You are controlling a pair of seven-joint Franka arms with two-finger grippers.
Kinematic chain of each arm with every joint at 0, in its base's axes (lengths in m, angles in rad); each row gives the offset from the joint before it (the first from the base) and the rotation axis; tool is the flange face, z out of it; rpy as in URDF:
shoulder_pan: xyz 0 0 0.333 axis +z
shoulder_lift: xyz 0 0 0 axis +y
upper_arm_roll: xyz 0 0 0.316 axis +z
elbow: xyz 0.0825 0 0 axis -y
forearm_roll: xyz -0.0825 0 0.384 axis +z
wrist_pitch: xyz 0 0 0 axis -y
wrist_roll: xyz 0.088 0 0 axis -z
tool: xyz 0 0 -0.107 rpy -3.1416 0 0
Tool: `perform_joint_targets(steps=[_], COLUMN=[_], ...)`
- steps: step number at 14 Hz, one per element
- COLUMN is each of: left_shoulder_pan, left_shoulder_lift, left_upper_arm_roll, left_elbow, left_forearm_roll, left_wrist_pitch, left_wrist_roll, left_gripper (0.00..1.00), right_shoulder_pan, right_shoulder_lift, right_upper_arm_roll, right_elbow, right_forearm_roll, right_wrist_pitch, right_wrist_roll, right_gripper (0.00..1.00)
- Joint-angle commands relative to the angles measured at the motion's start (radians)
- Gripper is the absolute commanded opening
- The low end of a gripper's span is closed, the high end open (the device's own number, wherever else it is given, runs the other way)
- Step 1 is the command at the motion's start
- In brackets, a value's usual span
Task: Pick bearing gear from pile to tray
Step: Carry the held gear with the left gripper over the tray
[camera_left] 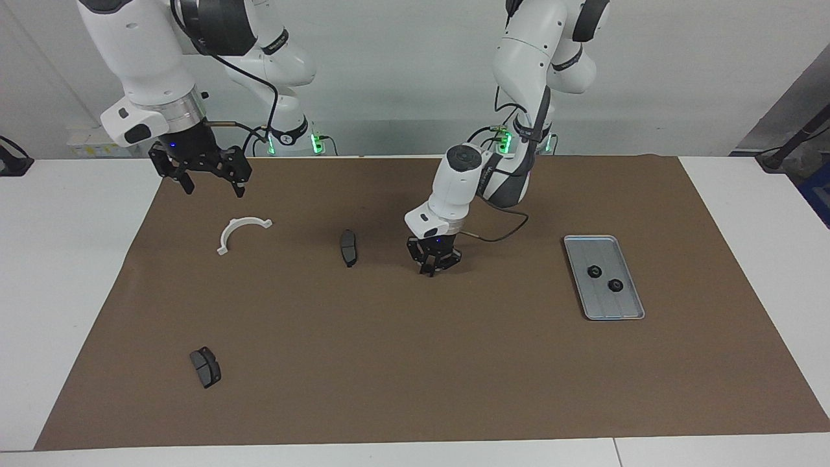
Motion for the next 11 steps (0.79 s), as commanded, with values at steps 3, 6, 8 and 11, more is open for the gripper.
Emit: perform_joint_targets(steps=[3,6,8,11], left_shoulder_pan=[0.09,0.231,0.312,0.476], left_shoulder_lift=[-0.013,-0.096,-0.127,-0.151], left_upper_arm_roll=[0.014,0.014,0.015,0.015], left_elbow=[0.193,0.214,0.205,0.149], left_forearm_roll=[0.008,0.002,0.002,0.001], left_wrist_pitch=[-0.246,-0.345,-0.388,-0.394], left_wrist_roll=[-0.001,0.005,0.032,0.209], left_gripper=[0.0,0.0,0.0,0.0], right_shoulder_pan=[-0.008,-0.006,0.003,0.006], right_shoulder_lift=[0.016,0.011,0.008,0.006], right_upper_arm_roll=[0.005,0.005,0.004,0.005], right_elbow=[0.023,0.015,0.007,0.001], right_forearm_roll=[-0.003,-0.003,-0.012,-0.026], right_wrist_pitch=[-0.03,-0.031,-0.03,-0.03], right_wrist_roll=[-0.029,-0.019,0.002,0.033], right_gripper=[1.0,1.0,1.0,1.0])
